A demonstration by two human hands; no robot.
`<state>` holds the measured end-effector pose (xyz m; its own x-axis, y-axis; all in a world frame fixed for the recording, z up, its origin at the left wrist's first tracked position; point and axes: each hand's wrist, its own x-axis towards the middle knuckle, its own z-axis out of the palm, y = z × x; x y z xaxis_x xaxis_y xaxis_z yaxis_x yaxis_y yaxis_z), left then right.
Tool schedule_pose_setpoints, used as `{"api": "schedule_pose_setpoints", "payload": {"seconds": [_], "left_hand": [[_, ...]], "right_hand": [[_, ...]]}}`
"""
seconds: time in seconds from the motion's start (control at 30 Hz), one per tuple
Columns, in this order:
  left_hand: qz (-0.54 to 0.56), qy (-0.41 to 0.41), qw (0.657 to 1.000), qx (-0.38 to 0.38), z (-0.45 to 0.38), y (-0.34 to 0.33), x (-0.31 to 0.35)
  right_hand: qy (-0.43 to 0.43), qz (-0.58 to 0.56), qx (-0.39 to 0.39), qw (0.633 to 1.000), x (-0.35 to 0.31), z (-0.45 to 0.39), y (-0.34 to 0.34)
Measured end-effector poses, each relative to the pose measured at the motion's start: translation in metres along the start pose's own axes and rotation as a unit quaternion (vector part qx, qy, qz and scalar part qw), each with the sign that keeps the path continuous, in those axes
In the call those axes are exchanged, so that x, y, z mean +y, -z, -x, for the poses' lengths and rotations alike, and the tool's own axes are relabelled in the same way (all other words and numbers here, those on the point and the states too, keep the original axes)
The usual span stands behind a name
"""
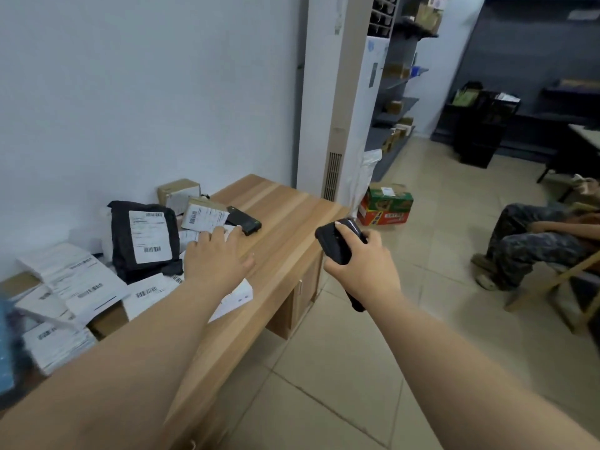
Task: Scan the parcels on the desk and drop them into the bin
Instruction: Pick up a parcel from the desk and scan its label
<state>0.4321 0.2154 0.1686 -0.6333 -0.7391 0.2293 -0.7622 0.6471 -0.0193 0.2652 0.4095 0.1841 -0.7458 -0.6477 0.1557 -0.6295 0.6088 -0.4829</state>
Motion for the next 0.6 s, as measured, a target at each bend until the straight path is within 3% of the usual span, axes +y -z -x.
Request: {"api": "schedule_pose_setpoints", "payload": {"seconds": [0.27, 0.4, 0.6], "left_hand": [[-0.022, 0.035, 0.999, -0.018, -0.102, -0.041, 0.006], [-0.016, 0.043, 0.998, -0.036, -0.13, -0.055, 0.0], [0.001, 0.138, 0.987, -0.081, -0.157, -0.079, -0.036]], "right_hand": [[0.023, -0.015, -0.035, 0.999, 0.001, -0.127, -0.033], [0.046, -0.007, -0.089, 0.995, -0.005, -0.174, -0.061], [0.13, -0.007, -0.161, 0.978, -0.03, -0.251, -0.116]]}}
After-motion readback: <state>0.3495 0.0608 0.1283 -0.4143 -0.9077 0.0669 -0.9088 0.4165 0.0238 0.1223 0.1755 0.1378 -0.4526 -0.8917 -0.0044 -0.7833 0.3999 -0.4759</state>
